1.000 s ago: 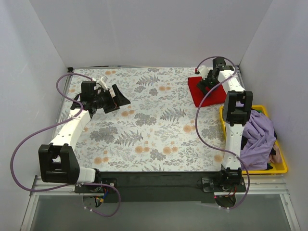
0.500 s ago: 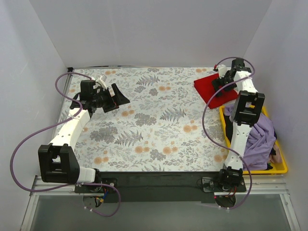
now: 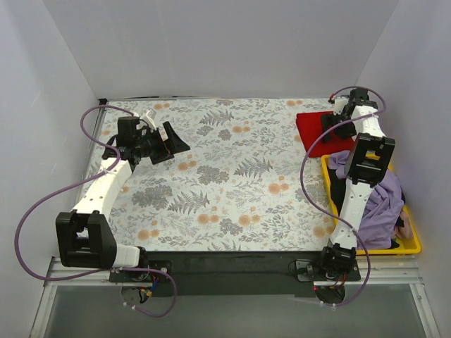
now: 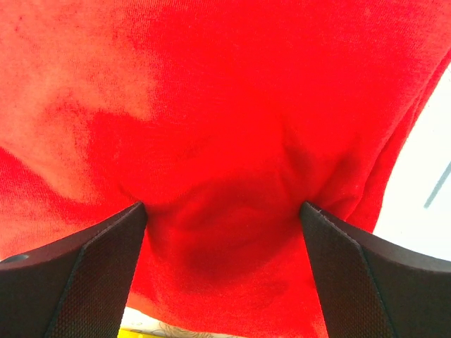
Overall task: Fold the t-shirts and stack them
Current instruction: Neatly place the folded tshirt to the corner, then reset both grippers
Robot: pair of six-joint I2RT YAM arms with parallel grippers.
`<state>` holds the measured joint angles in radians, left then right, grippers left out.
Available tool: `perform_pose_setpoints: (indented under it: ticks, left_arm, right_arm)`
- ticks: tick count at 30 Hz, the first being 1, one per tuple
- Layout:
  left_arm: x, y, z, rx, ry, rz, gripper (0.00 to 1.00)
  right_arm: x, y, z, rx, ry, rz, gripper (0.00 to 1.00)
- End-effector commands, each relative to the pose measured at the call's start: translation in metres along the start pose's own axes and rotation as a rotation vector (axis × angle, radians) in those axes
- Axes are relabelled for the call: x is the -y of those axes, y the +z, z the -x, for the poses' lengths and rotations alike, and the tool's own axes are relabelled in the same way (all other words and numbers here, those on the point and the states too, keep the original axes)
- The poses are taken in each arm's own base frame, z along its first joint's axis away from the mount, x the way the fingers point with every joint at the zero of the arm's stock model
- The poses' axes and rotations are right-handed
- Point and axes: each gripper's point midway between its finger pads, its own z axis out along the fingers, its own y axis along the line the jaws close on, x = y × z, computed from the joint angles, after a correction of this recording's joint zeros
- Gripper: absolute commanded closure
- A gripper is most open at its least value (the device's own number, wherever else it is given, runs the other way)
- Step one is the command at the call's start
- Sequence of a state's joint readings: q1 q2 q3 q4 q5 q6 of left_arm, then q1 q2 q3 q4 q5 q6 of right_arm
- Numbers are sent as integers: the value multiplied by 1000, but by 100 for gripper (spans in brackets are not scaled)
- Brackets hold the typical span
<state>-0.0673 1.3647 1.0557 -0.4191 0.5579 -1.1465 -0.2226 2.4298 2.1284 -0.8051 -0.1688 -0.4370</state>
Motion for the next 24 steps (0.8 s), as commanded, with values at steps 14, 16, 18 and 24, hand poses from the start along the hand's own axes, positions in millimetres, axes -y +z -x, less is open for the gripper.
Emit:
perform_pose_setpoints:
  ticks: [14, 16, 18, 24]
  left_arm:
    - [12, -15, 14, 47, 50, -1, 12]
    - [12, -16, 13, 46, 54, -4, 12]
    - [11, -17, 12, 45, 60, -2, 12]
    - [16, -20, 15, 61, 92, -18, 12]
  right_arm:
    - [41, 1, -16, -47, 99, -96, 2]
    - [43, -7, 0, -5, 47, -103, 2]
    - [43, -26, 20, 54, 10, -109, 2]
    - [3, -96, 77, 250, -88, -43, 2]
